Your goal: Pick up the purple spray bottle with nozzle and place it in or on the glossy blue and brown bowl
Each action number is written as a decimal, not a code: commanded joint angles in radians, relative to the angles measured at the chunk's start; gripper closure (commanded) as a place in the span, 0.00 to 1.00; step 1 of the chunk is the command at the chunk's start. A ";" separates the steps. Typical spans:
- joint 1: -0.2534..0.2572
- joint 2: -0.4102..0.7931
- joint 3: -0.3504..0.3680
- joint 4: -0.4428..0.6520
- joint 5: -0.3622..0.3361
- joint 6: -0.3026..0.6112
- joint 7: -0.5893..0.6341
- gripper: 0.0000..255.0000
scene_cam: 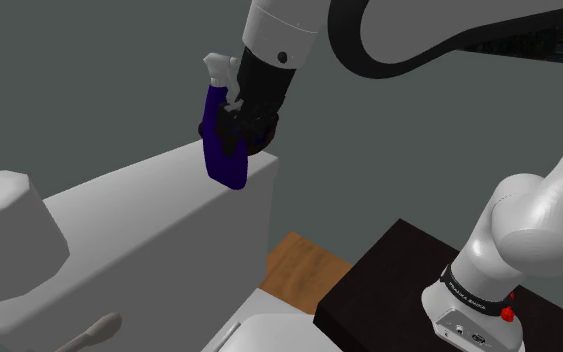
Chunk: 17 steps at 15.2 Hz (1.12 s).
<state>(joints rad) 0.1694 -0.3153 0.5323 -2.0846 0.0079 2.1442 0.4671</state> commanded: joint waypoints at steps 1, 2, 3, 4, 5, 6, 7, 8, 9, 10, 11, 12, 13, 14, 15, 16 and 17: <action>0.000 0.000 0.000 0.000 0.000 0.000 0.000 1.00; 0.000 0.000 0.000 0.000 0.000 0.000 0.000 1.00; 0.000 0.000 0.000 0.000 0.000 0.000 0.000 1.00; 0.000 0.000 0.000 0.000 0.000 0.000 0.000 1.00; 0.000 0.000 0.000 0.000 0.000 0.000 0.000 1.00; 0.000 0.000 0.000 0.000 0.000 0.000 0.000 1.00; 0.000 0.000 0.000 0.000 0.000 0.000 0.000 1.00; 0.000 0.000 0.000 0.000 0.000 0.000 0.000 1.00; 0.000 0.000 0.000 0.000 0.000 0.000 0.000 1.00; 0.000 0.000 -0.001 0.013 0.000 -0.013 -0.002 1.00; 0.000 -0.001 -0.003 0.026 0.001 -0.026 -0.003 1.00; -0.001 0.000 -0.004 0.039 0.001 -0.040 -0.005 1.00; -0.001 0.000 -0.005 0.053 0.001 -0.053 -0.006 1.00; -0.002 0.000 -0.006 0.067 0.001 -0.066 -0.008 1.00; -0.002 0.001 -0.007 0.081 0.000 -0.080 -0.009 1.00; -0.003 0.002 -0.008 0.095 0.000 -0.093 -0.010 1.00; -0.004 0.003 -0.008 0.109 0.000 -0.106 -0.011 1.00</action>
<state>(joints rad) 0.1665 -0.3147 0.5241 -1.9917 0.0088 2.0524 0.4565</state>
